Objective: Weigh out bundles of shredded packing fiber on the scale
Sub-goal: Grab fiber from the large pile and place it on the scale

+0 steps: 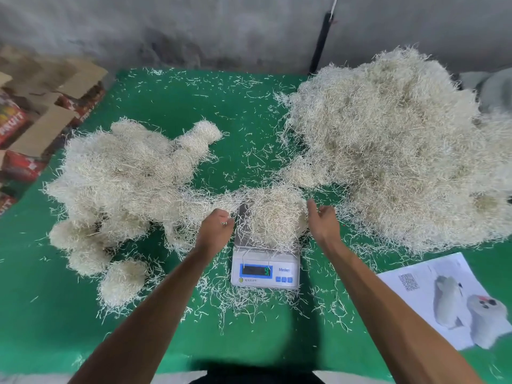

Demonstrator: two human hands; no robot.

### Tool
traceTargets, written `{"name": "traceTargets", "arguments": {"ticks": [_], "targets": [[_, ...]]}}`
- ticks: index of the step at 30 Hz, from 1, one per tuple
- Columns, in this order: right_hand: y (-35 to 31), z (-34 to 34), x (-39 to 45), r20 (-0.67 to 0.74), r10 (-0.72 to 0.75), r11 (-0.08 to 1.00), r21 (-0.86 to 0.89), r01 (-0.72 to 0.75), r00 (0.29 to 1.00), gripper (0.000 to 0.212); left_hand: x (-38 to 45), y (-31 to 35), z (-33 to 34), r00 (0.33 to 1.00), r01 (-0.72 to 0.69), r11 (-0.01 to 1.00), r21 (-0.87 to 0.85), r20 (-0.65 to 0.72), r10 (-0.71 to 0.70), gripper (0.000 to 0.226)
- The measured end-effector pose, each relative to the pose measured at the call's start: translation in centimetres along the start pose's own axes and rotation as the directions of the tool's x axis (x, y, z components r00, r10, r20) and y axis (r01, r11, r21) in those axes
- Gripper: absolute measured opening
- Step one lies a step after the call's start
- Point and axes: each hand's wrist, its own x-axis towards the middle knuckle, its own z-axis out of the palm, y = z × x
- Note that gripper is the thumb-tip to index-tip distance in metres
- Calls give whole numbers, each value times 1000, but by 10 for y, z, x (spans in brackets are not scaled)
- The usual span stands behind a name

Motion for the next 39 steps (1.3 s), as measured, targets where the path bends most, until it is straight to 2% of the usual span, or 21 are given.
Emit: {"name": "traceTargets", "arguments": {"ticks": [6, 11, 20, 23, 25, 27, 29, 30, 32, 34, 35, 37, 38, 39], "targets": [[3, 4, 2, -5, 4, 999, 40, -3, 1000, 54, -7, -8, 4, 998, 28, 999, 22, 59, -29, 27], [-4, 7, 3, -6, 2, 998, 65, -1, 1000, 82, -11, -12, 1, 999, 18, 1000, 26, 43, -19, 24], [-10, 15, 4, 26, 34, 997, 74, -36, 999, 86, -17, -17, -4, 999, 7, 999, 51, 49, -9, 28], [-13, 17, 1, 31, 64, 998, 27, -65, 997, 93, -19, -7, -2, 999, 45, 999, 13, -4, -45, 28], [-15, 22, -3, 39, 60, 998, 23, -61, 997, 90, -22, 10, 2, 993, 114, 984, -137, 35, -110, 38], [-18, 32, -11, 50, 17, 1000, 19, -18, 999, 78, -24, 35, 8, 942, 300, 887, -352, 258, -216, 69], [-22, 45, -20, 115, -24, 996, 87, 13, 993, 66, -24, 58, 16, 847, 451, 792, -412, 478, -234, 93], [-26, 49, -23, 192, -29, 987, 158, -2, 981, 64, -23, 67, 19, 822, 480, 763, -433, 526, -219, 99], [-35, 53, -29, 373, -19, 963, 257, -83, 928, 56, -18, 77, 23, 826, 512, 714, -478, 504, -254, 110], [-38, 46, -30, 477, -28, 934, 326, -147, 878, 46, -11, 74, 25, 845, 529, 665, -526, 401, -355, 107], [-39, 41, -31, 468, -36, 917, 367, -157, 883, 48, -8, 70, 24, 855, 518, 655, -550, 354, -379, 96], [-37, 32, -32, 306, -43, 923, 376, -79, 951, 58, -3, 60, 16, 881, 471, 669, -575, 330, -338, 73], [-37, 27, -32, 208, -59, 943, 332, -14, 976, 61, -1, 55, 12, 891, 452, 672, -587, 329, -313, 75], [-39, 24, -33, 162, -81, 958, 286, 32, 983, 62, 0, 52, 9, 897, 439, 675, -594, 329, -294, 87]]}}
